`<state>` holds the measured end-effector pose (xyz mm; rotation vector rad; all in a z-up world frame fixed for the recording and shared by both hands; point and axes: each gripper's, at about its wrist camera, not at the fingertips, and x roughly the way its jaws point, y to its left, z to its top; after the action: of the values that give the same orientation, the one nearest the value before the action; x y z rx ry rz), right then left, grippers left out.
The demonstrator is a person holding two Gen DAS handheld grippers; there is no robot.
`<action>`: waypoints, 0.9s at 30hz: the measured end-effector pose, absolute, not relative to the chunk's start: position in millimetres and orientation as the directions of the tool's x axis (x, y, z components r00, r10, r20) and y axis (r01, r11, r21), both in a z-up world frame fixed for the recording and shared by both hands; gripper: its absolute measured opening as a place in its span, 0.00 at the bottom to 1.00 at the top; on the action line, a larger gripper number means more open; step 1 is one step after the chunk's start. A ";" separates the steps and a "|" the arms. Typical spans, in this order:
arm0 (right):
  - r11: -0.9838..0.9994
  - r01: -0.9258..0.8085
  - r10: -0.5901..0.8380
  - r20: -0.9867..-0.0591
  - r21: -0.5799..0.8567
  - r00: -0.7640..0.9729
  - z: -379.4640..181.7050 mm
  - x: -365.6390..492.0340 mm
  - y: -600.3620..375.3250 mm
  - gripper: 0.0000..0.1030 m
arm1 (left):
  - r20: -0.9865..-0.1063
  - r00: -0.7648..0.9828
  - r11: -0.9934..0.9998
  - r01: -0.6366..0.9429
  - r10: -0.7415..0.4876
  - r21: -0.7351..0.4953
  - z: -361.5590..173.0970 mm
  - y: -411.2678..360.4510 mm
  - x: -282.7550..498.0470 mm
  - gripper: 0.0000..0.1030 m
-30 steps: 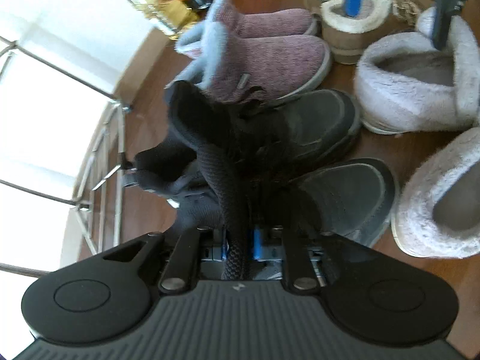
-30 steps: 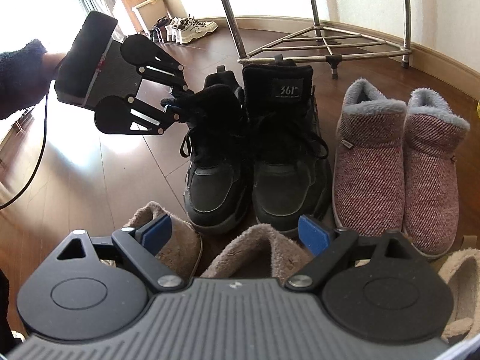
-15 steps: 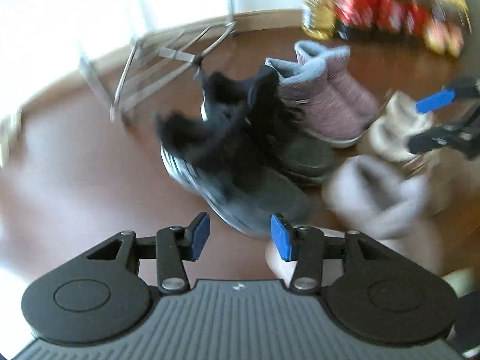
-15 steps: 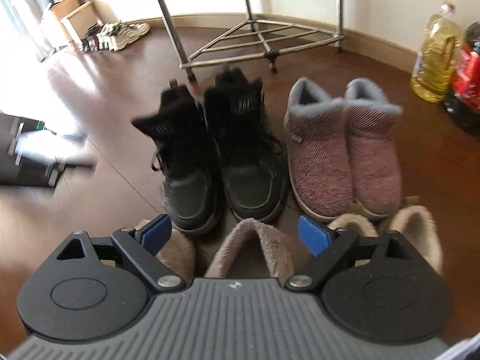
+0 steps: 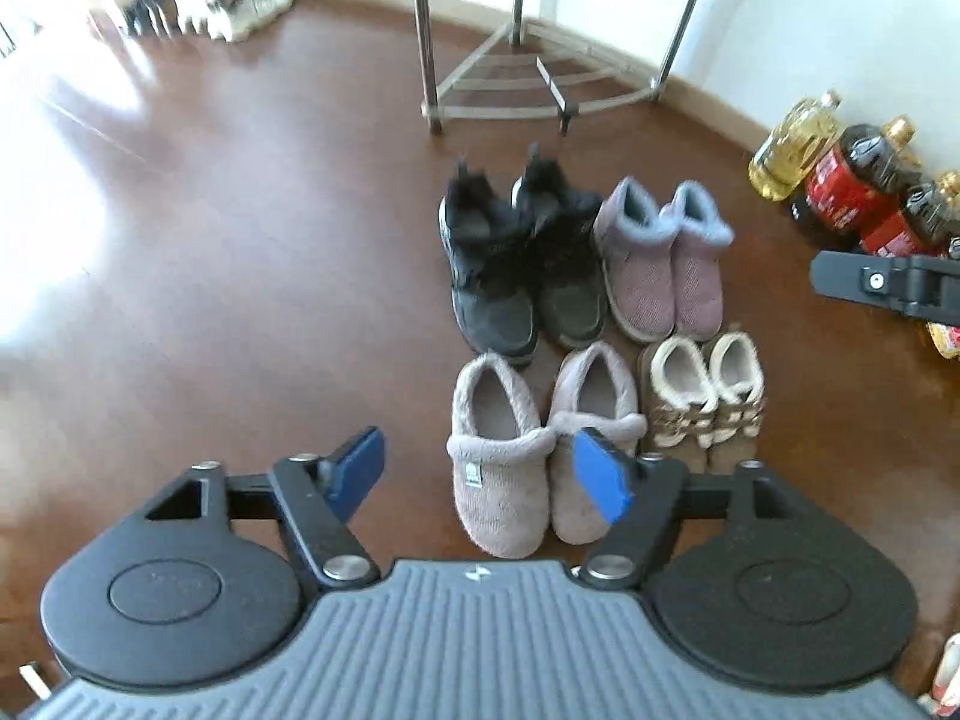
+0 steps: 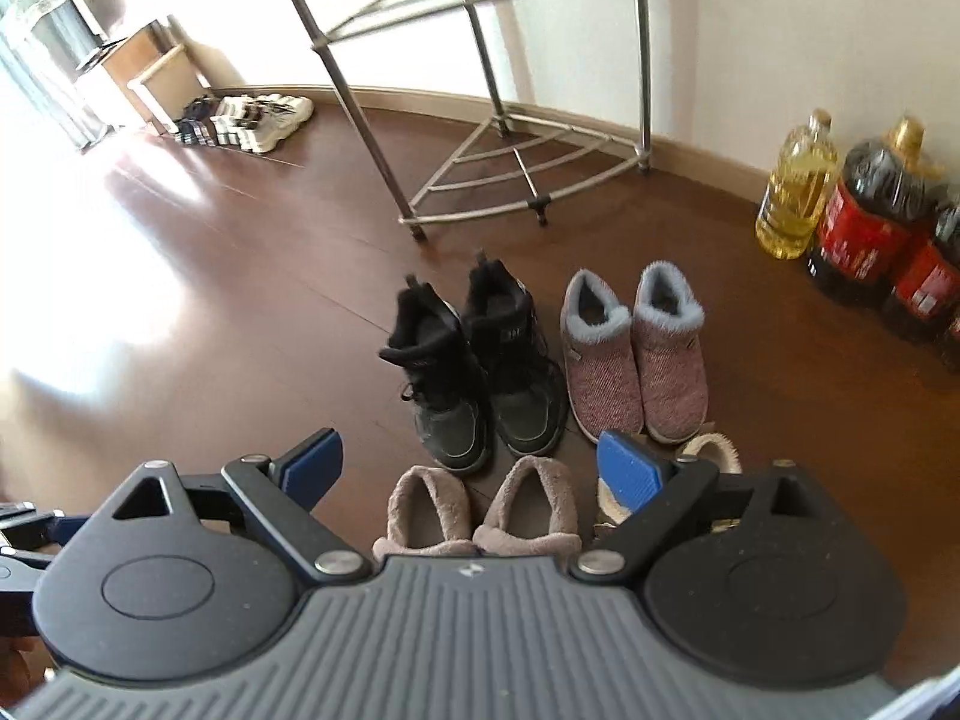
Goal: Organize scattered shoes
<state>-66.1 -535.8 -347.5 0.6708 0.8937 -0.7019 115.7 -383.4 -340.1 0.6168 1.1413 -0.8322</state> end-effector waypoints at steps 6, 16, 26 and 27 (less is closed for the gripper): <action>0.541 0.808 -0.324 -0.828 0.235 0.458 -267.1 -132.0 -512.0 0.89 | -0.924 0.213 0.583 0.812 -0.317 -0.013 -253.3 -364.3 54.4 0.75; 0.601 0.778 -0.317 -0.838 0.185 0.444 -170.1 -245.1 -410.2 0.92 | -0.924 0.263 0.686 0.728 -0.276 0.002 -170.2 -259.5 -61.7 0.75; 0.646 0.754 -0.319 -0.856 0.118 0.407 -95.8 -320.3 -360.1 0.98 | -0.922 0.305 0.698 0.714 -0.240 0.055 -101.3 -232.3 -167.8 0.75; 0.647 0.753 -0.313 -0.860 0.117 0.403 -94.0 -326.2 -360.0 0.98 | -0.923 0.302 0.705 0.707 -0.239 0.049 -100.3 -232.8 -174.8 0.75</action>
<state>-326.2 -360.0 -94.0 0.5462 0.9285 -0.7171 -174.8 -232.8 -100.3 0.5020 1.0950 -0.6632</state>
